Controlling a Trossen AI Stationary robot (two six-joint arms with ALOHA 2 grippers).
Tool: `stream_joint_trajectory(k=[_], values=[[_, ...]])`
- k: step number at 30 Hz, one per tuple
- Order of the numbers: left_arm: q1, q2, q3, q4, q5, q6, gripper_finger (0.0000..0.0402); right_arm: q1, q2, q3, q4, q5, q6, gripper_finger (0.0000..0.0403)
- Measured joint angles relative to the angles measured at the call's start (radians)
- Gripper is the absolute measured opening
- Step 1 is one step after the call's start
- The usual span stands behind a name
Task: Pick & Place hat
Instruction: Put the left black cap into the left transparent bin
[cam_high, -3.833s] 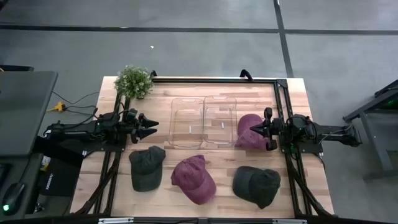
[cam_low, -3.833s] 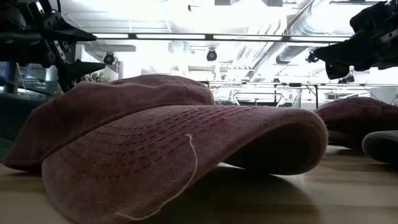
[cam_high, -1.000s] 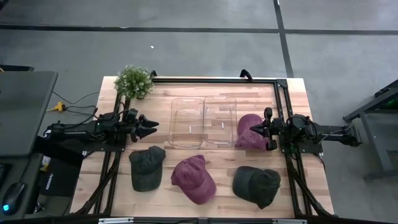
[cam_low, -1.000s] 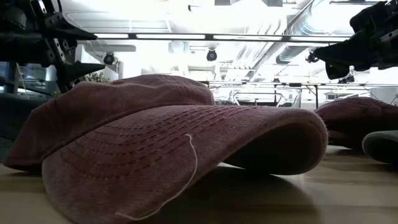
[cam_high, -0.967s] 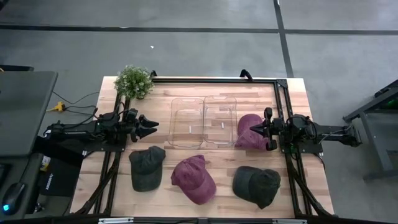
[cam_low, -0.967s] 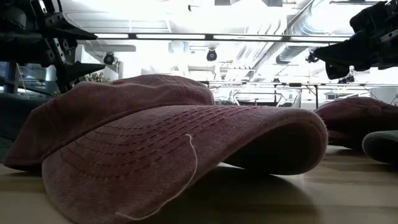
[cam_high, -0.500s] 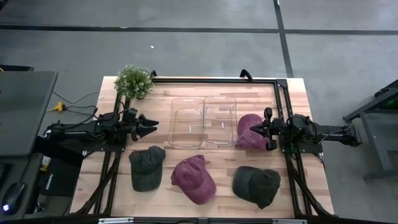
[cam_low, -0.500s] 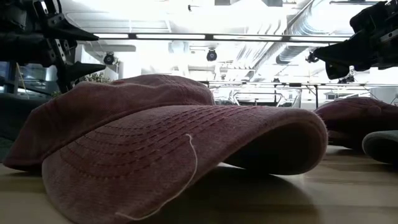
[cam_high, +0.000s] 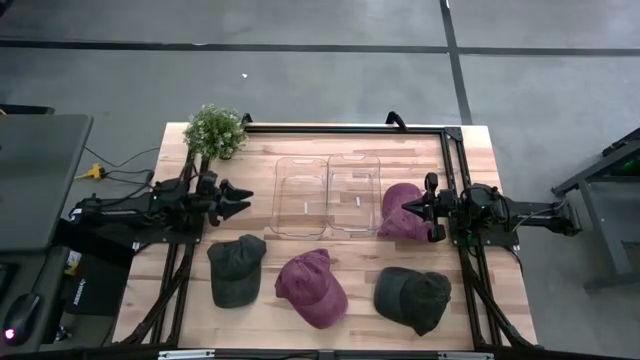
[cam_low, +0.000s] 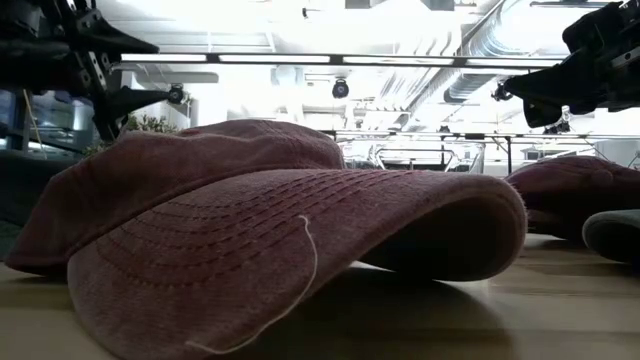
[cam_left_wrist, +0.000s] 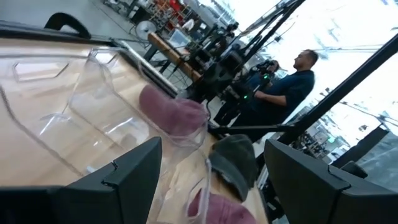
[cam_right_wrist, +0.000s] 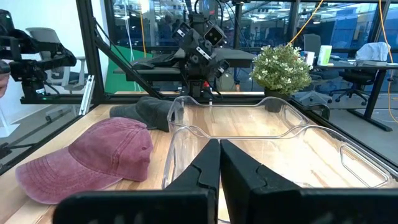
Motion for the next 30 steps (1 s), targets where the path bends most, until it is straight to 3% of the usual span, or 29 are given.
stream_joint_trajectory(k=[10, 18, 23, 30], values=[[0.0, 0.0, 0.092, -0.137, 0.006, -0.025, 0.0276, 0.0, 0.0, 0.0, 0.0, 0.0, 0.0, 0.0008], [0.0, 0.0, 0.207, -0.332, -0.013, 0.019, 0.0276, 0.0, 0.0, 0.0, 0.0, 0.0, 0.0, 0.0006], [0.0, 0.009, 0.242, -0.348, -0.012, 0.07, 0.0276, 0.0, 0.0, 0.0, 0.0, 0.0, 0.0, 0.0007], [0.0, 0.103, 0.324, -0.412, 0.018, 0.12, 0.0276, 0.0, 0.0, 0.0, 0.0, 0.0, 0.0, 0.0009]])
